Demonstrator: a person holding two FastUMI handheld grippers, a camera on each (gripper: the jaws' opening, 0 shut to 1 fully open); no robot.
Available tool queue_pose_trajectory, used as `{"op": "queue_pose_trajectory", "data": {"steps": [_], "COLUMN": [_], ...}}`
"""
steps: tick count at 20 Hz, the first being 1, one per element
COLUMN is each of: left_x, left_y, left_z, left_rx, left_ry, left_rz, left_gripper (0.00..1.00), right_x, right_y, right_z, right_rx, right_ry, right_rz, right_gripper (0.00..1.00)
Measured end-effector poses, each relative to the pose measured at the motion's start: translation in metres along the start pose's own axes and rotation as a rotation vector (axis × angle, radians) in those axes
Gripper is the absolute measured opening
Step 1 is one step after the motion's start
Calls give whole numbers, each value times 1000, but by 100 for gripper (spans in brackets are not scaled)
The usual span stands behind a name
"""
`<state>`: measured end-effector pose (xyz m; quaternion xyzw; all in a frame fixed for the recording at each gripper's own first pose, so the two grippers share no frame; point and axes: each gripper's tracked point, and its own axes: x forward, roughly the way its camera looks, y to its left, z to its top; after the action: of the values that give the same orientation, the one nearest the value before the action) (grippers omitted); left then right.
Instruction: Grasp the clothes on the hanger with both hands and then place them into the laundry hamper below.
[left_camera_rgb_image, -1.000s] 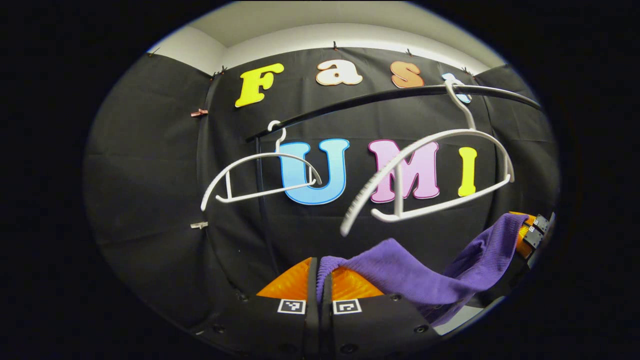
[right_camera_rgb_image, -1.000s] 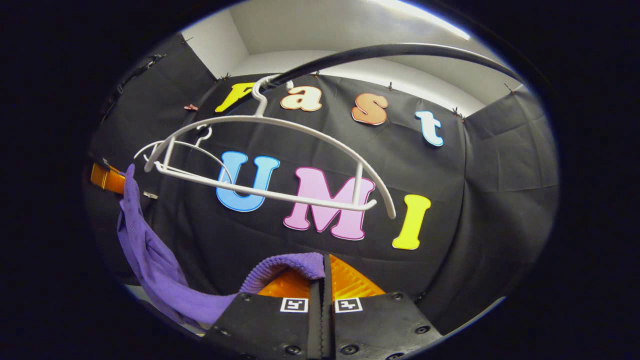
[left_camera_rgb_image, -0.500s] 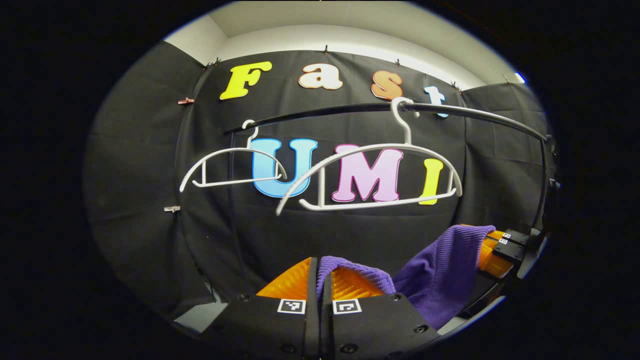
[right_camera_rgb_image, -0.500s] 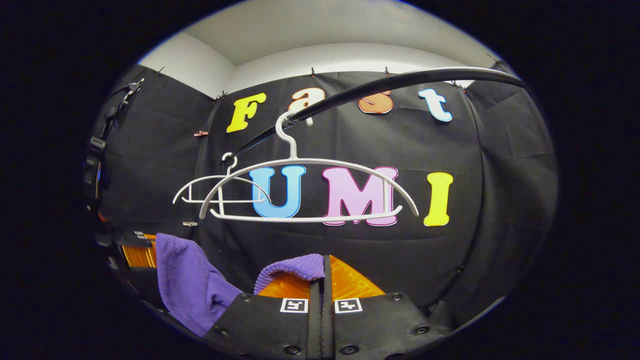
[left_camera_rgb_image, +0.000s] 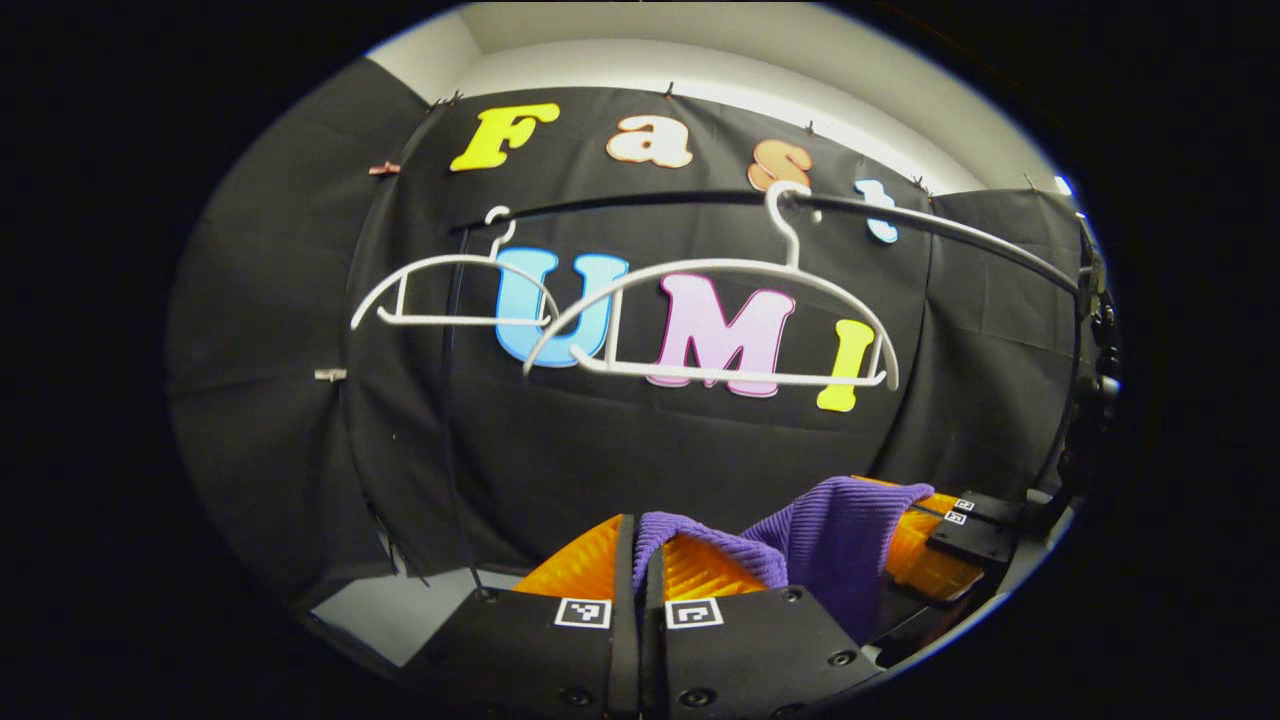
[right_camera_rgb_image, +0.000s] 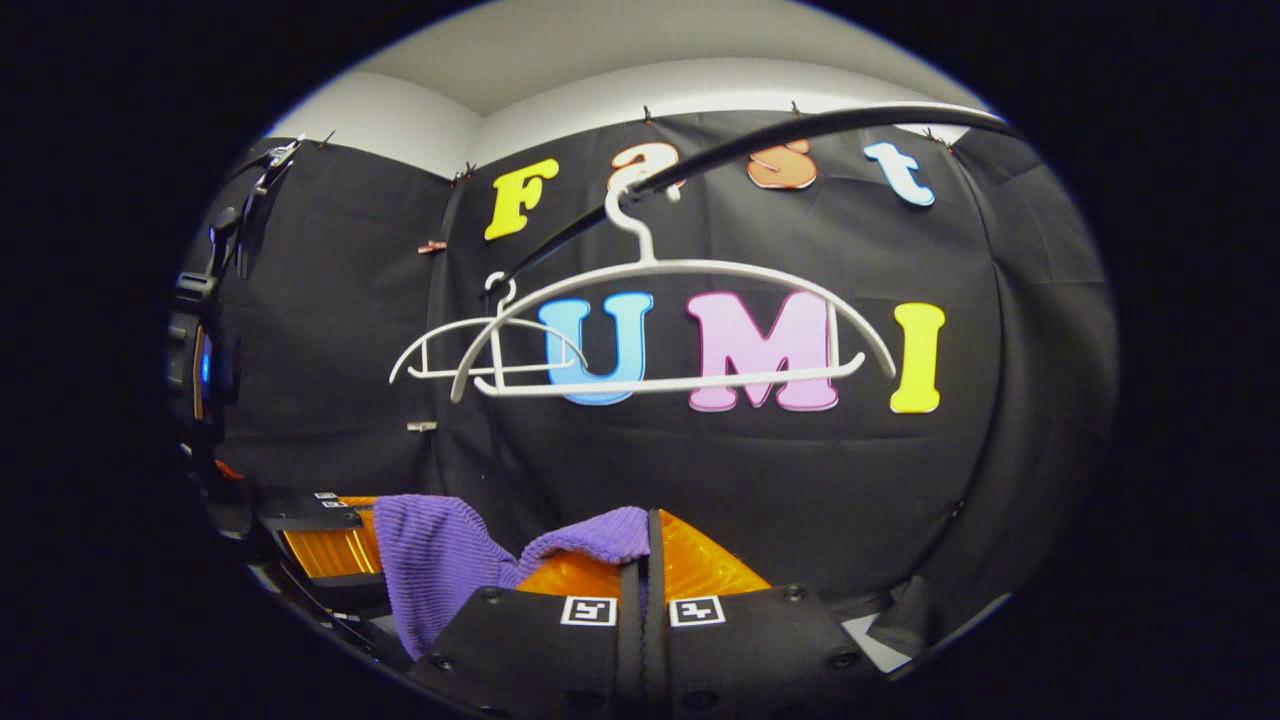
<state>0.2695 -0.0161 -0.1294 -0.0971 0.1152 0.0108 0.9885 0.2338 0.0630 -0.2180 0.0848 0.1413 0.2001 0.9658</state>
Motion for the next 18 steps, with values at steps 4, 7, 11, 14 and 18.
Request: {"op": "queue_pose_trajectory", "data": {"steps": [4, 7, 11, 14, 18], "left_x": [16, 29, 44, 48, 55], "left_y": [14, 18, 21, 23, 29], "left_z": [-66, -115, -174, -222, -283], "left_rx": [-41, -71, -76, -86, -86], "left_ry": [108, 198, 321, 427, 573], "left_rz": [24, 36, 55, 71, 102], "left_gripper": [6, 6, 6, 6, 6], "right_x": [7, 10, 12, 9, -3], "right_y": [-11, -19, -34, -41, -54], "right_z": [-73, -135, -200, -246, -311], "right_rx": [-3, 8, -7, -30, -43], "right_ry": [142, 271, 418, 527, 694], "right_rz": [-10, 0, -3, 3, 1], "right_gripper": [5, 5, 5, 5, 5]}}
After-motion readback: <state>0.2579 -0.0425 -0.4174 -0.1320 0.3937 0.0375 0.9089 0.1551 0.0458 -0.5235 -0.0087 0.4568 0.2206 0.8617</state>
